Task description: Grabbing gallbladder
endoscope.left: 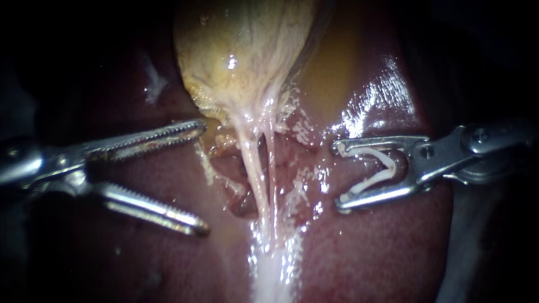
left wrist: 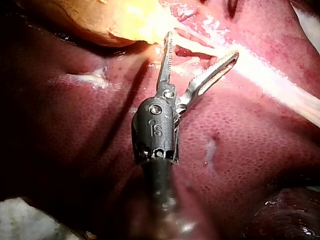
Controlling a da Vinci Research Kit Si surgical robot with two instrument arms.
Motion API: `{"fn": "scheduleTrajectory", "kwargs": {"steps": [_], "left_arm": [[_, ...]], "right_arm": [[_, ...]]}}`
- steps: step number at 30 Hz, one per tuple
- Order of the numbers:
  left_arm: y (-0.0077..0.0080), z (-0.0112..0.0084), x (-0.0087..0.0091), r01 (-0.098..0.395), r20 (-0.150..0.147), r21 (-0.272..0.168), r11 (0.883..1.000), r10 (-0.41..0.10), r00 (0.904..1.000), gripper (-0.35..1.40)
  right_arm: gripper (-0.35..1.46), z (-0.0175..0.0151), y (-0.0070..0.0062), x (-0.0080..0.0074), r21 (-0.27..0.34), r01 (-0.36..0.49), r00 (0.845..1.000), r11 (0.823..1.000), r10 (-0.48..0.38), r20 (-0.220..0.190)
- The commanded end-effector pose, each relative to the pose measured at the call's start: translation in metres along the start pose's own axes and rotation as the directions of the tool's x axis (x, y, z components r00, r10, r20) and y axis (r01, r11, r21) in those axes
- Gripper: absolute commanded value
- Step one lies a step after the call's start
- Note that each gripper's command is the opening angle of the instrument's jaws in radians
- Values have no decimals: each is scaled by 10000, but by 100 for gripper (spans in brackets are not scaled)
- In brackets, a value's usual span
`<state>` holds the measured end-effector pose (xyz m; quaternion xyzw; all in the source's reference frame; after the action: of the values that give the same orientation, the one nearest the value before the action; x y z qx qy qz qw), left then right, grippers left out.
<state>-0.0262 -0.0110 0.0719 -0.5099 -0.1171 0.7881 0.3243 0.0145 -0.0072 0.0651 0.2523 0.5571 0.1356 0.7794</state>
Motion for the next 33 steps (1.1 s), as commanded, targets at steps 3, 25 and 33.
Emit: {"fn": "scheduleTrajectory", "kwargs": {"steps": [3, 25, 33], "left_arm": [[-2, -1, 1, 7, 8, -135, 9999, -7, 10000, 121], [-68, 16, -45, 2816, 622, 51, 9595, -2814, 9576, 87], [-87, 29, -53, 3469, 692, 134, 9378, -3469, 9353, 76]], "right_arm": [[49, 0, 0, 0, 1, 1, 10000, 10000, -1, 2], [49, 0, 0, 0, -1, 0, 10000, 10000, 0, 2], [49, 0, 0, 0, 2, 0, 10000, 10000, 0, 2]]}}
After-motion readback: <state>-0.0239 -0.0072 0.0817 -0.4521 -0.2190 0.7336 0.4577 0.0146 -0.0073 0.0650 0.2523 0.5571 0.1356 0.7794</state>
